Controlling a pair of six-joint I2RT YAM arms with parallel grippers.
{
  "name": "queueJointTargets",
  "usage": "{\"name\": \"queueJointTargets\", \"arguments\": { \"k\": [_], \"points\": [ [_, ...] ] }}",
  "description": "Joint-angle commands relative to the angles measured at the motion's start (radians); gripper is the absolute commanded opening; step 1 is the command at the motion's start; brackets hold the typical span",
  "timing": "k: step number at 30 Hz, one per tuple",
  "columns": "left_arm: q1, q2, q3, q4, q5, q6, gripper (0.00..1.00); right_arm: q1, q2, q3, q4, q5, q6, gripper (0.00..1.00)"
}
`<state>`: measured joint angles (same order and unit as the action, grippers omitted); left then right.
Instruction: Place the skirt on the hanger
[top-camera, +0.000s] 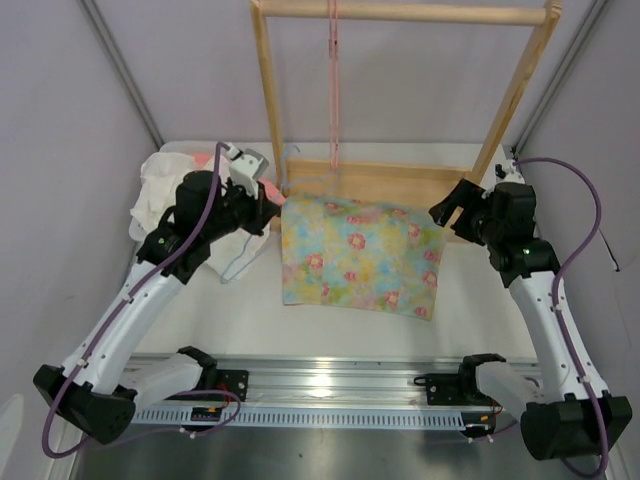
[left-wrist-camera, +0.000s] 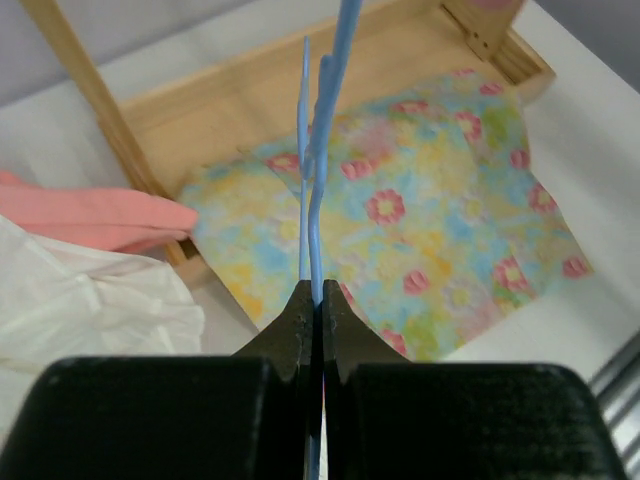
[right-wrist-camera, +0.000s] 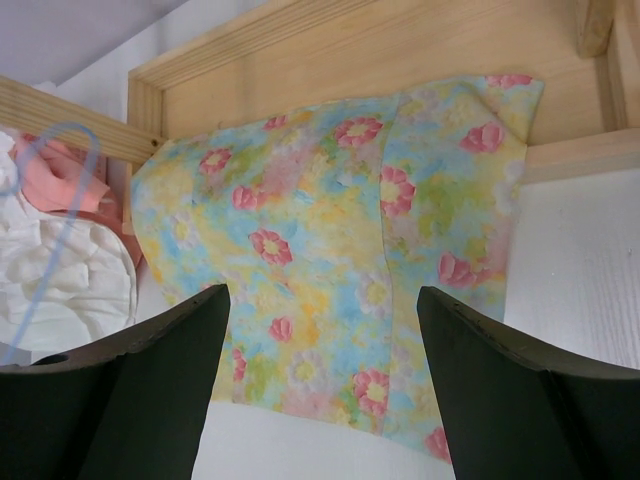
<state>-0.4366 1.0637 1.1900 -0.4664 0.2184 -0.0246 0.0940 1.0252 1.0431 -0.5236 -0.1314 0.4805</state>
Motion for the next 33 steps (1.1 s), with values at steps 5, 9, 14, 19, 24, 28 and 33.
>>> {"name": "queueJointTargets", "arguments": {
  "k": [5, 9, 14, 19, 24, 28, 33],
  "points": [
    [-0.140, -0.082, -0.127, -0.048, 0.197, -0.072, 0.00, 0.009, -0.120, 0.038, -0.131, 0.036, 0.026, 0.83],
    [-0.302, -0.068, -0.188, 0.038, 0.236, -0.118, 0.00, 0.019, -0.157, 0.038, -0.173, 0.059, 0.033, 0.83],
    [-0.447, 0.016, -0.260, 0.167, 0.222, -0.158, 0.00, 0.049, -0.201, 0.018, -0.210, 0.079, 0.058, 0.82],
    [-0.498, 0.117, -0.342, 0.415, 0.260, -0.210, 0.00, 0.108, -0.211, -0.035, -0.256, 0.148, 0.079, 0.81],
    [-0.498, 0.234, -0.346, 0.540, 0.335, -0.215, 0.00, 0.154, -0.212, -0.118, -0.273, 0.226, 0.128, 0.79],
    [-0.495, 0.335, -0.343, 0.601, 0.345, -0.205, 0.00, 0.168, -0.226, -0.184, -0.269, 0.262, 0.165, 0.77],
    [-0.458, 0.409, -0.356, 0.646, 0.335, -0.202, 0.00, 0.174, -0.228, -0.248, -0.269, 0.267, 0.197, 0.75]
  ]
}}
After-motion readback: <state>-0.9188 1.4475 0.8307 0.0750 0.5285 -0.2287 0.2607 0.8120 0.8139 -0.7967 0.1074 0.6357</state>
